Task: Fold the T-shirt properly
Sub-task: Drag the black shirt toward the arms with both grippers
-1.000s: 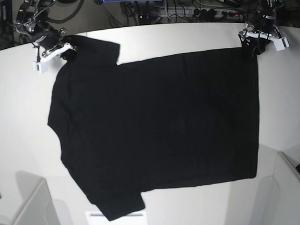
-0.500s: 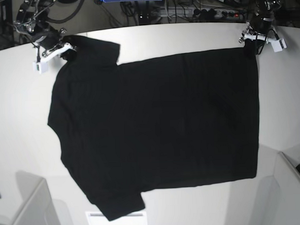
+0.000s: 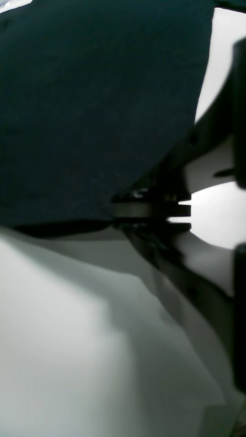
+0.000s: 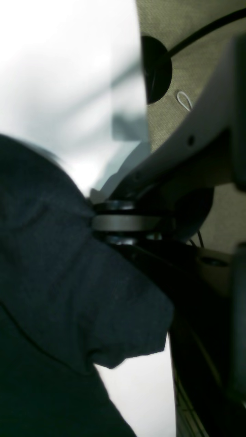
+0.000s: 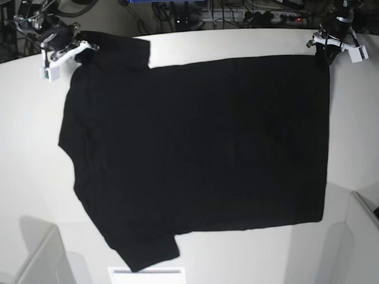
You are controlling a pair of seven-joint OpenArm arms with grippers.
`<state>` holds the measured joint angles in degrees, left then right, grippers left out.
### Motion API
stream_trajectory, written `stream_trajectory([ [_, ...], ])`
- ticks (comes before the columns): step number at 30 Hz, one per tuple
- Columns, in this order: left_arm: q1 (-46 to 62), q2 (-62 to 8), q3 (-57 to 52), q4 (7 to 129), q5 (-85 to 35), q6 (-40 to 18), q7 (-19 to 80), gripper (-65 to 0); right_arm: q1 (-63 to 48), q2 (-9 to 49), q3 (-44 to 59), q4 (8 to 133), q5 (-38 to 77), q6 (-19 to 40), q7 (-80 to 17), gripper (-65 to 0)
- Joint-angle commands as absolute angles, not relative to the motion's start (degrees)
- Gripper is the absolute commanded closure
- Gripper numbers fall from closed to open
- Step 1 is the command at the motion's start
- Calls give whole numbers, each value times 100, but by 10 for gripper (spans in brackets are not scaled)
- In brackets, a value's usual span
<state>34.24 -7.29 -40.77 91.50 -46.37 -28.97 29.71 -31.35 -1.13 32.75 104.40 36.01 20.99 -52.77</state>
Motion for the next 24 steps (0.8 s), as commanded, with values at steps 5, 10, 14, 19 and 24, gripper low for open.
stream_trajectory([
  [5,3697,-840,-4119,9437,-4716,-2958,2853,0,-3512,-110,3310,10870,3697,2105,-5209,0],
  [10,4119,-848,-4119,9587,-4716,-2958,2835,0,-3705,-110,3275,11029,3705,2237,-5209,0],
  [14,4207,-831,-4119,9666,-4716,-2949,2835,0,-3697,-119,3301,11178,3705,2536,-5218,0],
  [19,4171,-822,-4119,10044,-4716,-2932,2870,0,-3547,-119,3301,11433,3705,2554,-5244,0],
  [24,4163,-813,-4101,10519,-4760,-2730,2879,0,-3275,-101,3301,11442,3705,2554,-5253,0],
])
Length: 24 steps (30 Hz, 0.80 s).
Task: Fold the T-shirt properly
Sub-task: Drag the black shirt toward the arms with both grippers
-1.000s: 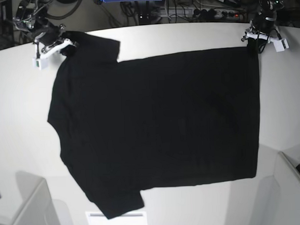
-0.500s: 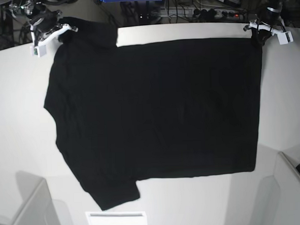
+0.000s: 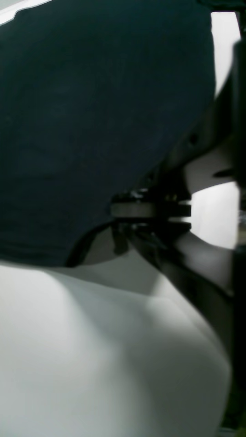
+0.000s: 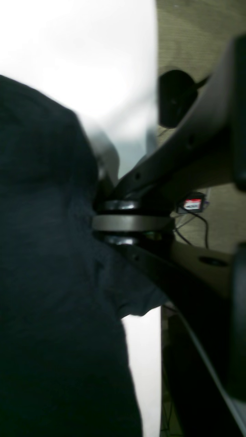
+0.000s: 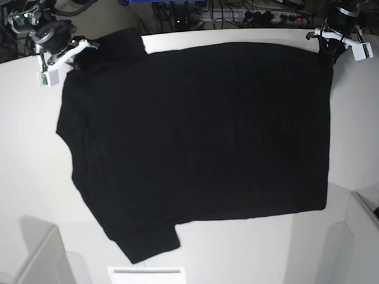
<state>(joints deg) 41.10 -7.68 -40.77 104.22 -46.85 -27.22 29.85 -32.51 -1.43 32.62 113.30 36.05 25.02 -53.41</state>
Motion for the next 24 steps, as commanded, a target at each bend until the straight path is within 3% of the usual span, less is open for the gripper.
stream_trajectory([
  [1,4154,-813,-4101,10580,-4760,-2607,2879,0,-3222,-84,3301,11442,3705,2554,-5253,0],
  [9,3811,-813,-4075,10624,-4769,-2457,2888,0,-2695,-66,3284,11442,3705,2545,-5270,0],
  [15,3521,-804,-4075,10589,-4743,-2440,2888,0,-1947,-57,3292,11424,3662,2527,-6009,0],
  [19,3222,-716,-4110,10536,-4725,-1921,3231,0,-1499,-57,3292,11398,3653,2519,-6299,0],
  [24,2923,-699,-4101,10510,-4725,-1851,3530,0,-1051,-57,3257,11389,3442,2281,-6519,0],
])
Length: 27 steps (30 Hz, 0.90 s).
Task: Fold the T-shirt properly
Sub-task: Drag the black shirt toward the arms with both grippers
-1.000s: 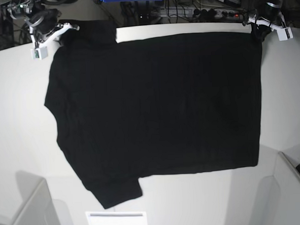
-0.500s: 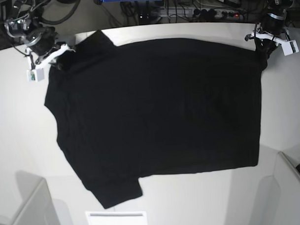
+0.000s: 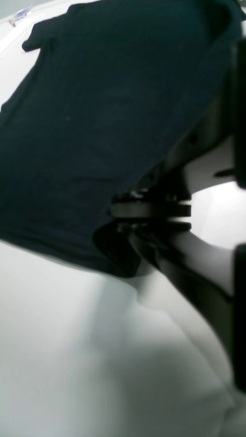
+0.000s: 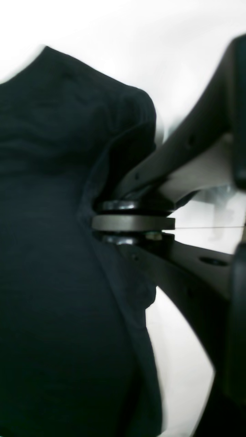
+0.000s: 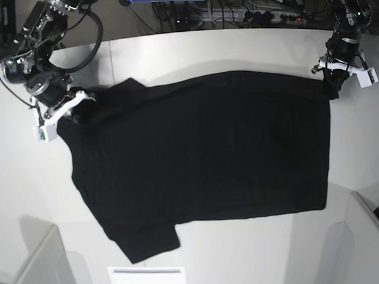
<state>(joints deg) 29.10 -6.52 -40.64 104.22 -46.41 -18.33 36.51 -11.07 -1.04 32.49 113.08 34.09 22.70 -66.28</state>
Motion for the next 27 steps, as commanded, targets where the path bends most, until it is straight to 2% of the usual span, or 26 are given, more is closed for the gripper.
stream_trajectory([
  [1,2879,-699,-4101,10510,-4725,-1842,3530,0,-963,-75,3257,11371,3319,2202,-6519,0],
  [6,2686,-699,-4110,10334,-4725,-1596,3530,0,-585,-66,3248,10976,3178,2149,-6519,0],
  [12,2466,-699,-4075,10114,-4725,-1569,3538,0,-259,-57,3240,10484,3178,2149,-6519,0],
  [20,2343,-743,-4084,10105,-4725,-1560,3538,0,84,127,2721,9903,3169,2123,-6308,0],
  [22,2290,-743,-4092,10088,-4716,-1552,3565,0,154,136,2695,9815,3169,1974,-6281,0],
  [27,2035,-743,-4092,9859,-4716,-1086,3785,0,444,215,2677,9446,3169,1877,-6264,0],
])
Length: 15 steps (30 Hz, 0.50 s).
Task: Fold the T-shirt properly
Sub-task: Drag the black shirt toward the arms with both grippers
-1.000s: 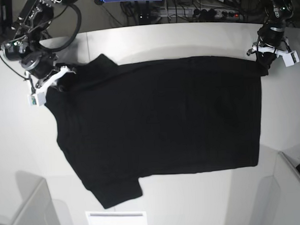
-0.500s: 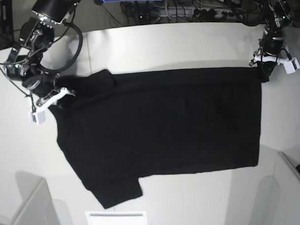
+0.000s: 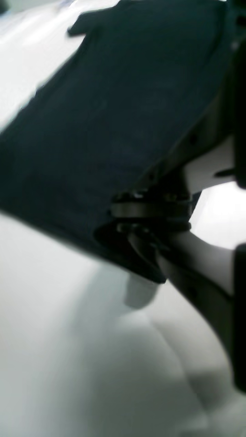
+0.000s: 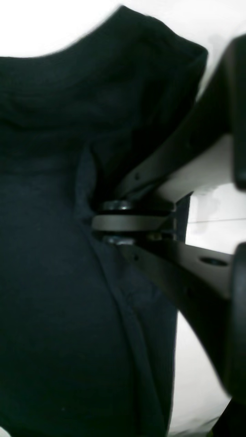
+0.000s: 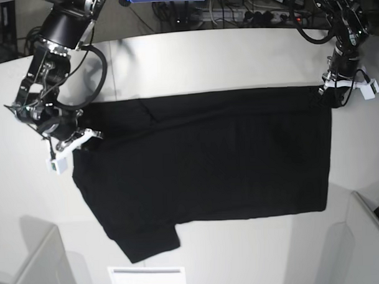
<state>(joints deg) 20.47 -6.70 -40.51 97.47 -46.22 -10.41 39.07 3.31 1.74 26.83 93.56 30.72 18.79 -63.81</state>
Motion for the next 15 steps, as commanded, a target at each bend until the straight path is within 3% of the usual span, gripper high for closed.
stream_trajectory([
  [1,1982,-743,-4092,9851,-4716,-1086,3785,0,488,215,2677,9367,3169,1877,-6264,0],
  [15,1464,-752,-4084,9692,-4716,-1033,4101,0,989,224,2668,8778,3169,1859,-6255,0],
])
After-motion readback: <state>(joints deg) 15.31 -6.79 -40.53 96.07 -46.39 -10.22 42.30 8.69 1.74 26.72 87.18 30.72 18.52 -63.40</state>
